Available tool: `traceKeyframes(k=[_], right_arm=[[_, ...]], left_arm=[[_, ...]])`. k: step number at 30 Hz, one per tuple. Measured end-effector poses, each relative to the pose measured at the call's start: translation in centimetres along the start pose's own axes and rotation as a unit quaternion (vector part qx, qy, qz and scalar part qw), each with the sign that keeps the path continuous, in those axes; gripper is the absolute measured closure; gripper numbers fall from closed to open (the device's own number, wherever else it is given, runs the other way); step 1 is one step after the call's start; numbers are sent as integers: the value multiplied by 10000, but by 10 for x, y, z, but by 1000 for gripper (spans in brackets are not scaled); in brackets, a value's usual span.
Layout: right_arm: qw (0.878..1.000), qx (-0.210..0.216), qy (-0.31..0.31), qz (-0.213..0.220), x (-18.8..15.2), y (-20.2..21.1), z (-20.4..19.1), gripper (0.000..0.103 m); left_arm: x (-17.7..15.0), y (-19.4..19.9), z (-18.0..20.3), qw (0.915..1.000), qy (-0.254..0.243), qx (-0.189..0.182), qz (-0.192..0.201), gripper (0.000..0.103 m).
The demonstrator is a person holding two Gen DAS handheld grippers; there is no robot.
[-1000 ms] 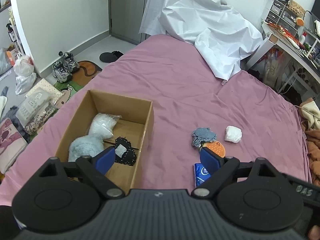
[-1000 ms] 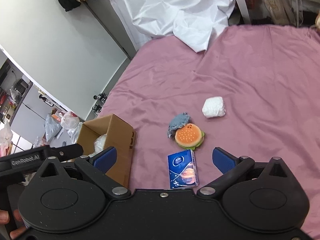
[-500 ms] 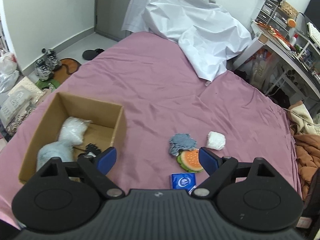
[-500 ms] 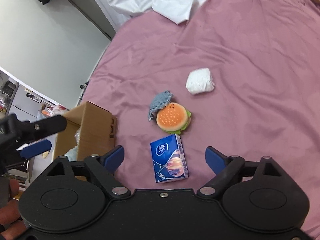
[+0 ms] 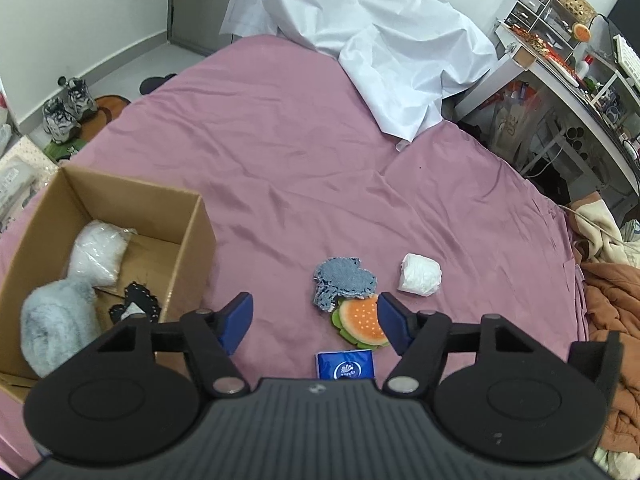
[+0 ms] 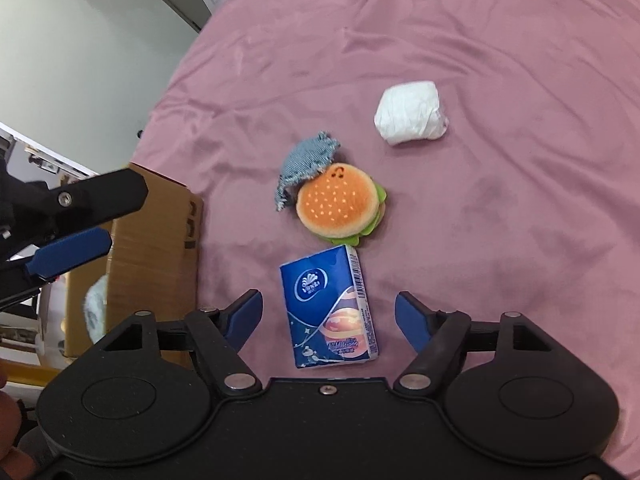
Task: Organize soft objects
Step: 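Lower the right tool onto the blue tissue pack and close it, then grasp the blue knit cloth with the left tool while the right tool holds the tissue pack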
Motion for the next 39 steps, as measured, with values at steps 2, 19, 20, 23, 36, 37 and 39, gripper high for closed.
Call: traceKeyframes(k=[2, 19, 20, 23, 36, 37, 39], right_arm=[[10000, -49, 20, -56, -2, -6, -1, 31], [9991, -397, -38, 108, 1, -13, 7, 56], [9990, -412, -87, 163, 2, -11, 9, 56], [9984, -450, -253, 228, 4, -10, 16, 56], [9923, -600, -826, 706, 12, 4, 42, 56], [9919, -605, -845, 726, 12, 3, 42, 56], [9914, -603, -881, 753, 11, 5, 43, 56]], left_arm=[[0, -5, 2, 10000, 9, -26, -31, 35], [-2, -53, 16, 9992, -7, -105, -383, 43], [-2, -56, 18, 9992, -16, -104, -387, 43], [-3, -67, 22, 9992, 3, -85, -397, 43], [5, -103, 34, 9981, 281, -6, -552, 39], [6, -106, 36, 9980, 289, 6, -562, 39], [7, -113, 38, 9980, 288, 55, -565, 39]])
Point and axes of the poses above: each gripper's, at about its wrist camera, not at the fingertips, and y roughly against the way its jaws point, z to its right, x to its top, the point moved 6 cm from there along -y, roughly the way its jaws point, and after that the axes turned 7 degrees about x, right-handed, at the moved point
